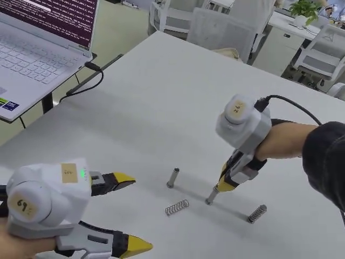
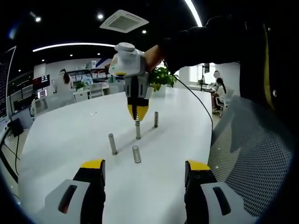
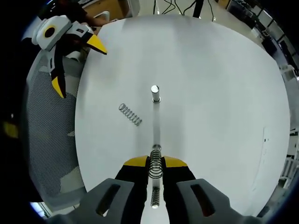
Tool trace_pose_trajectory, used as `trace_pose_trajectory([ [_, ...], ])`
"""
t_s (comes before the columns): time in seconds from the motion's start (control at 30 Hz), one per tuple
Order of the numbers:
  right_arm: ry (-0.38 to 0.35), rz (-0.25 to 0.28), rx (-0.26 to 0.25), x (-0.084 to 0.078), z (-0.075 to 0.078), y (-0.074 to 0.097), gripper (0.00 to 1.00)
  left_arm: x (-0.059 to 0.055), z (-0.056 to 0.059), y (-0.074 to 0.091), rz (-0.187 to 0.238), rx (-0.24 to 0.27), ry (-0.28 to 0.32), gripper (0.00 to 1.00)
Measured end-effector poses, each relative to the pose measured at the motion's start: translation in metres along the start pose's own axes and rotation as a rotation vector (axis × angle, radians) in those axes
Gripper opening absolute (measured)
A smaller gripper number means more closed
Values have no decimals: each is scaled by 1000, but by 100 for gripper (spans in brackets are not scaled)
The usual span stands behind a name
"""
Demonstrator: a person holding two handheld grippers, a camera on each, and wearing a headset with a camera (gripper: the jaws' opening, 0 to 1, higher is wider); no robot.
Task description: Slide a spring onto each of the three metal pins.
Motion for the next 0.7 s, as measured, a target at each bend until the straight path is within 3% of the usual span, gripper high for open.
trace_pose_trajectory([
  [0.33,43,-51,-11,5,-3,-6,8,0,0,1,1,-1,-2,64],
  [0.7,35,-59,-9,3,-3,-19,8,0,0,1,0,-1,-2,63],
])
Point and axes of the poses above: the centre of the closed fingertips' face, and the gripper's own axes: y roughly backward along the fingers, z roughly to its right, x roughly out of its top, the point moved 10 cm from there along y, roughly backward along the fingers, and after that the axes turned 9 degrees about z, right-handed, at the moved point
